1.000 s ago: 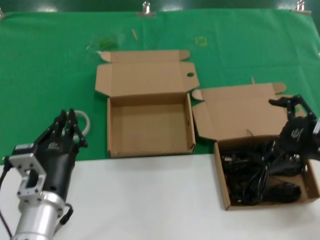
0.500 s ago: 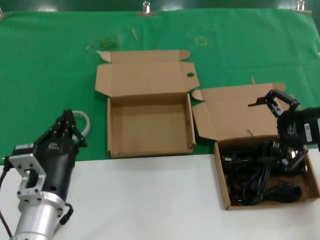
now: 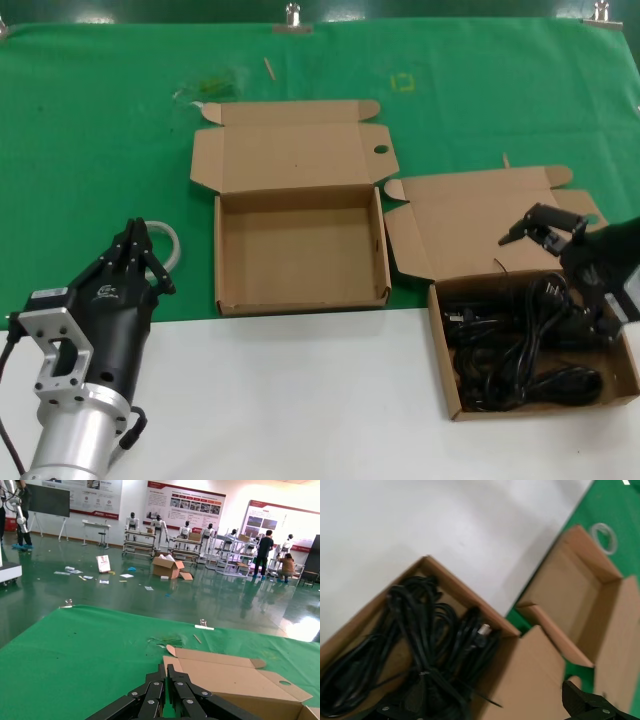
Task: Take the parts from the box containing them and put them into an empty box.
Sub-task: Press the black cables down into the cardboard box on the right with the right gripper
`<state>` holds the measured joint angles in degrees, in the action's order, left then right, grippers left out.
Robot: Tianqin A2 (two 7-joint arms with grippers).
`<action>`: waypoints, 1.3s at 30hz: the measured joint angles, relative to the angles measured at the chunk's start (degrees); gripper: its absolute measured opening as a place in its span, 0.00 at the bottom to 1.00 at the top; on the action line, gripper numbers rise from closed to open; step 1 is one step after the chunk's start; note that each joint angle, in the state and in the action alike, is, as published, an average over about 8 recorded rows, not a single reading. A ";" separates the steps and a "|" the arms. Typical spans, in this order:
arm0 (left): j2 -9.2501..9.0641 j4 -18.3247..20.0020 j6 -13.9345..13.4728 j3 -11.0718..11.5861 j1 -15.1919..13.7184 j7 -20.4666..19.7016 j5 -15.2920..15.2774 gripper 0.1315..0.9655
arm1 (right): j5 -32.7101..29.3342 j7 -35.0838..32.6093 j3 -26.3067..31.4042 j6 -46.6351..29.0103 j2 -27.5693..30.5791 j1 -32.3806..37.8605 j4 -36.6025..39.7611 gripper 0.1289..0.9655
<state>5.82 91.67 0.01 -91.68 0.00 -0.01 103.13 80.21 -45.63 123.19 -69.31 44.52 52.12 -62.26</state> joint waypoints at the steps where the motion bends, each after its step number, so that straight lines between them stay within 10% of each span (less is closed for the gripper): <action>1: 0.00 0.00 0.00 0.00 0.00 0.00 0.00 0.03 | -0.39 -0.20 0.27 -0.23 -0.07 0.01 0.07 1.00; 39: 0.00 0.00 0.00 0.00 0.00 0.00 0.00 0.03 | -2.41 -2.70 2.03 -2.58 -2.60 -3.11 2.96 0.97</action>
<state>5.82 91.67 0.00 -91.68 0.00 -0.01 103.13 77.81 -48.33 125.22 -71.90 41.91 49.01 -59.30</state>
